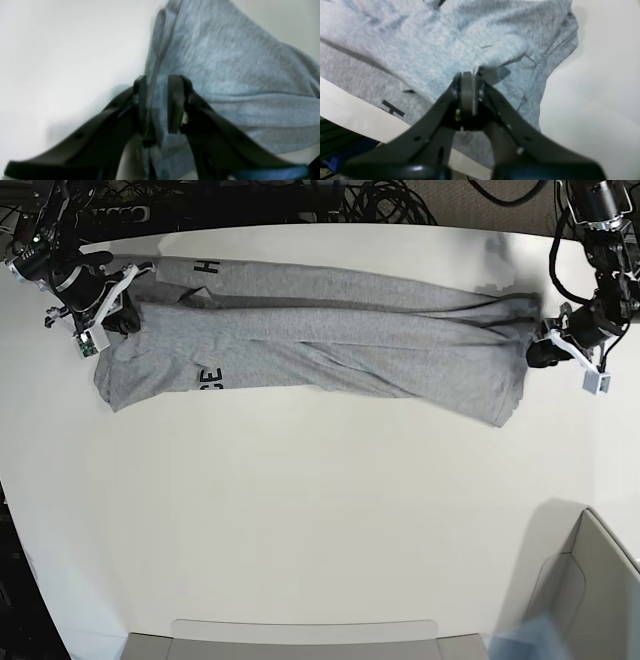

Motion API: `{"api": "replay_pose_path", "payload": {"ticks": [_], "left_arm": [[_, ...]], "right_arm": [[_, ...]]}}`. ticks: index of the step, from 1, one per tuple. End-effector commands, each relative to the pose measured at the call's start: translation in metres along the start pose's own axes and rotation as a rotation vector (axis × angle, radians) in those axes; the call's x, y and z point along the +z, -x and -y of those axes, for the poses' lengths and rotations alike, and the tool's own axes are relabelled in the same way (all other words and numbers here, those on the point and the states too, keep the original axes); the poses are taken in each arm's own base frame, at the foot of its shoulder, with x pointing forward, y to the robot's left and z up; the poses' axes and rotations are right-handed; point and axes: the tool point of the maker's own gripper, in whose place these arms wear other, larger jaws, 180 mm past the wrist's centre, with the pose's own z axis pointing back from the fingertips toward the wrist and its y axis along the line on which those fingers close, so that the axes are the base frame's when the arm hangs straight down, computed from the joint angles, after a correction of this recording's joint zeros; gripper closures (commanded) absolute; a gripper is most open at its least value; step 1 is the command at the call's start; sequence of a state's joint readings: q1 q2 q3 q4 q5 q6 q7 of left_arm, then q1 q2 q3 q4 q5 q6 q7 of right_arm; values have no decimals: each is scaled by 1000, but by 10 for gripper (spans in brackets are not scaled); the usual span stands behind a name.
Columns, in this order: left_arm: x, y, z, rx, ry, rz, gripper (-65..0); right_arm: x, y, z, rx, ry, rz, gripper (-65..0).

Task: Fold the T-shirt properly
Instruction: 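Hold the folded strip at both ends and press it flat, then grasp the strip's end with the left gripper and lift it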

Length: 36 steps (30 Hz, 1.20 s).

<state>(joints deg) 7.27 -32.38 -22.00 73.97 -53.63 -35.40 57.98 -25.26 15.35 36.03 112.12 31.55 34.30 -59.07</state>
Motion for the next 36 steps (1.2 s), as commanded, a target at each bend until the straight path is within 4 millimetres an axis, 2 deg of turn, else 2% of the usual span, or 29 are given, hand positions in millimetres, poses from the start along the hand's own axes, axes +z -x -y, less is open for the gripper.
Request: {"api": "replay_pose_path", "payload": {"ticks": [1, 6, 10, 13, 21, 24, 27, 30, 32, 36], "left_arm": [[7, -18, -1, -27, -3, 44, -149], [6, -19, -1, -16, -10, 44, -149], [9, -21, -21, 157, -115, 64, -147], [10, -35, -11, 144, -92, 124, -147], [10, -39, -5, 123, -78, 134, -152], [10, -41, -3, 118, -74, 137, -198], [13, -47, 10, 70, -57, 150, -234], [5, -35, 26, 17, -38, 96, -234], [-1, -30, 24, 2, -54, 69, -234], [-7, -15, 4, -18, -132, 12, -234]], "right_arm": [[4, -10, 1, 33, -4, 35, 0], [4, -9, 1, 34, -4, 31, 0], [4, -9, 0, 30, -6, 33, 0], [4, -8, 0, 29, -6, 32, 0], [3, -8, -1, 27, -8, 33, 0], [3, -8, -1, 26, -8, 30, 0], [3, -7, -1, 26, -8, 28, 0], [3, -7, -1, 26, -8, 28, 0], [1, -7, -6, 33, -24, 26, 0], [-2, -4, -16, 46, -56, 9, 0]]}}
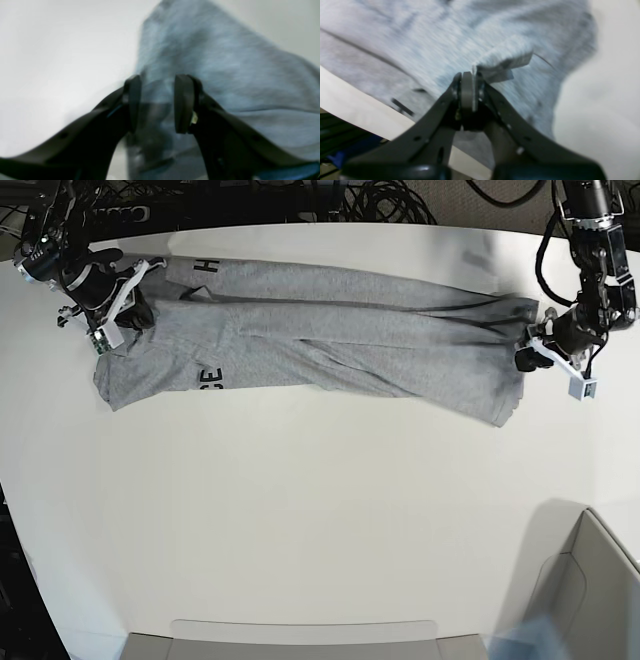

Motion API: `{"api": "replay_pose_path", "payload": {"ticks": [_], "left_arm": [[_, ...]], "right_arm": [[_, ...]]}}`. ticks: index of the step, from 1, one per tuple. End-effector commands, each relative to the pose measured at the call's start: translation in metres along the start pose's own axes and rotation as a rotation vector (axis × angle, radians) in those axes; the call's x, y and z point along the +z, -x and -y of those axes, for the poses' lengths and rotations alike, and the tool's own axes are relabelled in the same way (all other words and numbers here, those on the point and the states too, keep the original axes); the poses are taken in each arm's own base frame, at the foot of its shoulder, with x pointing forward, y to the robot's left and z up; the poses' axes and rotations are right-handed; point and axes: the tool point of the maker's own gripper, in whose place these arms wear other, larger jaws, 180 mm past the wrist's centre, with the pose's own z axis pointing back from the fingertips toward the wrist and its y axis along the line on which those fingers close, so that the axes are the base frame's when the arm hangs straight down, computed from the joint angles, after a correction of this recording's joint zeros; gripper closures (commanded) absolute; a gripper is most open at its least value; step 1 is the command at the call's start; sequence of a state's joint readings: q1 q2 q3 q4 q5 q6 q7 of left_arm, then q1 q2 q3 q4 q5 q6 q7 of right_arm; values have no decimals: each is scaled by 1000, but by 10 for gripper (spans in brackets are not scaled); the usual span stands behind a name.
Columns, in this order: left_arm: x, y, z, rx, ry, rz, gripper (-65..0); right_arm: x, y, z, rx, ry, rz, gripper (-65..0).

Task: Fold the T-shirt properly
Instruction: 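Grasp the strip's end with the left gripper and lift it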

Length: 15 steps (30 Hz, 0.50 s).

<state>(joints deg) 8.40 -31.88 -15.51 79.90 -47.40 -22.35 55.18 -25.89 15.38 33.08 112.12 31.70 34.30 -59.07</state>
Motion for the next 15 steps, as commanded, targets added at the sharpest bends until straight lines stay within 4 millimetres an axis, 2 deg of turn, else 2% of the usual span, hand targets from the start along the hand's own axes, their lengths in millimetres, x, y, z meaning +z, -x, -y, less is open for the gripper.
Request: {"api": "replay_pose_path", "payload": {"ticks": [1, 5, 12, 15], "left_arm": [[6, -20, -4, -24, -7, 50, -234], [5, -16, -13, -2, -21, 42, -234], [3, -12, -11, 0, -14, 33, -234], [0, -2, -19, 30, -26, 6, -234]], "right_arm": [[3, -7, -1, 35, -9, 23, 0], [3, -7, -1, 35, -9, 23, 0], [3, -8, -1, 35, -8, 26, 0], [4, -7, 0, 35, -7, 23, 0]]}}
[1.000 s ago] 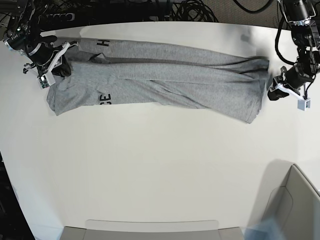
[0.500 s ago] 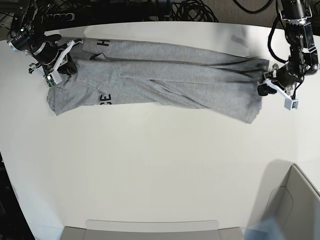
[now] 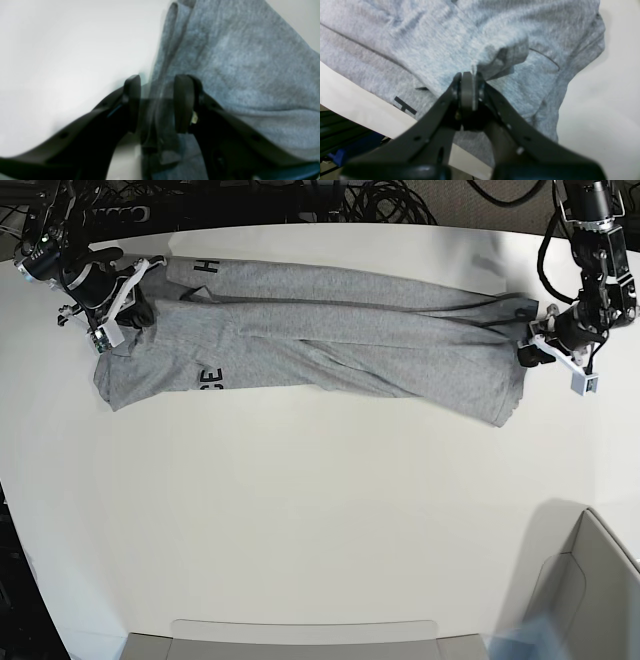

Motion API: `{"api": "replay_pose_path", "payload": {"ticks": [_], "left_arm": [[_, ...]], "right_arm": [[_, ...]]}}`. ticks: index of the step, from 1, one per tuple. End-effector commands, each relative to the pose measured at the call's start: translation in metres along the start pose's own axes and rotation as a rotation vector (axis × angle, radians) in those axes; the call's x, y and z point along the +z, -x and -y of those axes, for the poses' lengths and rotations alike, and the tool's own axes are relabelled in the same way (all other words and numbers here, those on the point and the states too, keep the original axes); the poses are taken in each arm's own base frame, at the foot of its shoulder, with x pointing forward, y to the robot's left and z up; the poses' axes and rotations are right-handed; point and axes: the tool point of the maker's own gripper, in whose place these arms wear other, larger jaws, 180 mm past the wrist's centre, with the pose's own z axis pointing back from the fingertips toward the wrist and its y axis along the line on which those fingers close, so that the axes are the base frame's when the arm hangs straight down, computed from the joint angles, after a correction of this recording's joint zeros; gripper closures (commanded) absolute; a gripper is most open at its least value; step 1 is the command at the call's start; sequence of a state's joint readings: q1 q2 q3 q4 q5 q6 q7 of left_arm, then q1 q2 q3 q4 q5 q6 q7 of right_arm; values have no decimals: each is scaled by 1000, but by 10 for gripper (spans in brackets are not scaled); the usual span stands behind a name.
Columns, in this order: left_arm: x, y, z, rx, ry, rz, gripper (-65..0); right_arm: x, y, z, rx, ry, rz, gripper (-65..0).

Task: Fold the T-shirt properly
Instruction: 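Grasp the strip's end with the left gripper and lift it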

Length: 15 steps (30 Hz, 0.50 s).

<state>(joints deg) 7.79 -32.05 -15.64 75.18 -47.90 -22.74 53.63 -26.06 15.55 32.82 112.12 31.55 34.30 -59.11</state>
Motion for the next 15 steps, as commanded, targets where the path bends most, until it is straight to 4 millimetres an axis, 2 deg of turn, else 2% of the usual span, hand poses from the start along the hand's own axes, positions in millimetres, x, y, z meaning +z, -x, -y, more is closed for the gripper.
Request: {"api": "replay_pose_path", "payload": {"ticks": [1, 7, 11, 15], "left_arm": [[5, -10, -5, -21, -15, 14, -234], [4, -7, -3, -23, -3, 5, -234], [-5, 7, 23, -138, 90, -48, -233], [-7, 12, 28, -160, 112, -58, -233]], "right_arm": [[4, -8, 1, 31, -3, 30, 0], [6, -8, 3, 42, 0, 23, 0], [6, -8, 3, 42, 0, 23, 0], [6, -7, 3, 42, -1, 21, 0]]}}
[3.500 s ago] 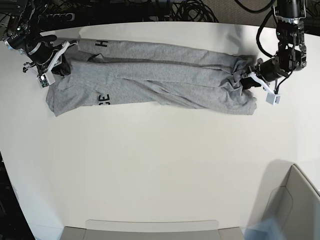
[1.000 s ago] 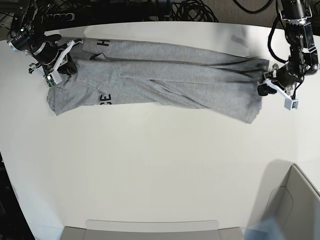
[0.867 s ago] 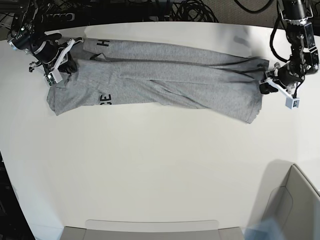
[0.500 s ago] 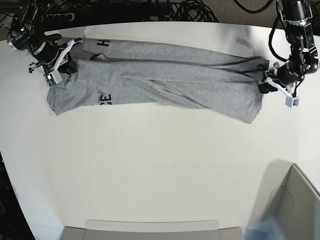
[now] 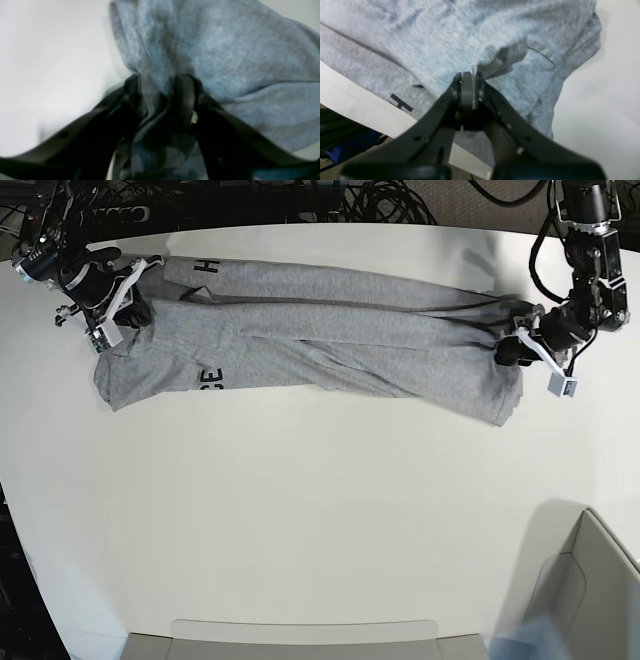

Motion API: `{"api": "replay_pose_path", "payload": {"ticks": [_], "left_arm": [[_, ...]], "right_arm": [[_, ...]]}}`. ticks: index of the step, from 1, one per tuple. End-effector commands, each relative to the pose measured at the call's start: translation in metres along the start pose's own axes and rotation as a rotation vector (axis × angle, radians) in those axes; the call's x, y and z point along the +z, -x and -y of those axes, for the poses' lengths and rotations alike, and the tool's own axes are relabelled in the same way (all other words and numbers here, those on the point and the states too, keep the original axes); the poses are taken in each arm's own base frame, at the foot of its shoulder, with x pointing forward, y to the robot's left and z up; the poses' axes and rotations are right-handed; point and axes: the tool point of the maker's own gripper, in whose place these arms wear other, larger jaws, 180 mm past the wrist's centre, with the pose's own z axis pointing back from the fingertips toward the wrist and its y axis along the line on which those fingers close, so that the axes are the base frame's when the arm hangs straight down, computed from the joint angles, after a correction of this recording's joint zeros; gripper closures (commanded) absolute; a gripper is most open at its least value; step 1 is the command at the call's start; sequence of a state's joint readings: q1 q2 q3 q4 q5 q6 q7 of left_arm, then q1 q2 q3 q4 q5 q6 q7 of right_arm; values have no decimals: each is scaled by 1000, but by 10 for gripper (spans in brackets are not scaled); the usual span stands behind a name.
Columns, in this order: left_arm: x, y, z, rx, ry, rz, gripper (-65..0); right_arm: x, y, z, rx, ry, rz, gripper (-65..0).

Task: Fold the T-shirt properly
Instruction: 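Grasp the strip's end with the left gripper and lift it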

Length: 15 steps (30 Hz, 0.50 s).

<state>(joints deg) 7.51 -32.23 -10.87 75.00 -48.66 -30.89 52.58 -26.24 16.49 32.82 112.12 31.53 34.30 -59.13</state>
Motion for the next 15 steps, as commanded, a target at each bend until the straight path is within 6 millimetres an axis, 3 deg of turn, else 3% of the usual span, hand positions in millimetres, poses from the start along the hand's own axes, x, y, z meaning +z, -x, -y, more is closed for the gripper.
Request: {"api": "replay_pose_path", "payload": {"ticks": [1, 6, 9, 15], "left_arm": [[4, 2, -5, -17, -19, -25, -233], [4, 5, -5, -18, -17, -39, -233], [5, 17, -6, -11, -19, -62, -221], [-7, 34, 11, -19, 22, -108, -68]], "right_arm": [[4, -8, 0, 29, -6, 31, 0], [4, -8, 0, 28, -4, 31, 0], [4, -8, 0, 28, -4, 31, 0], [4, -11, 2, 31, -2, 36, 0]]}}
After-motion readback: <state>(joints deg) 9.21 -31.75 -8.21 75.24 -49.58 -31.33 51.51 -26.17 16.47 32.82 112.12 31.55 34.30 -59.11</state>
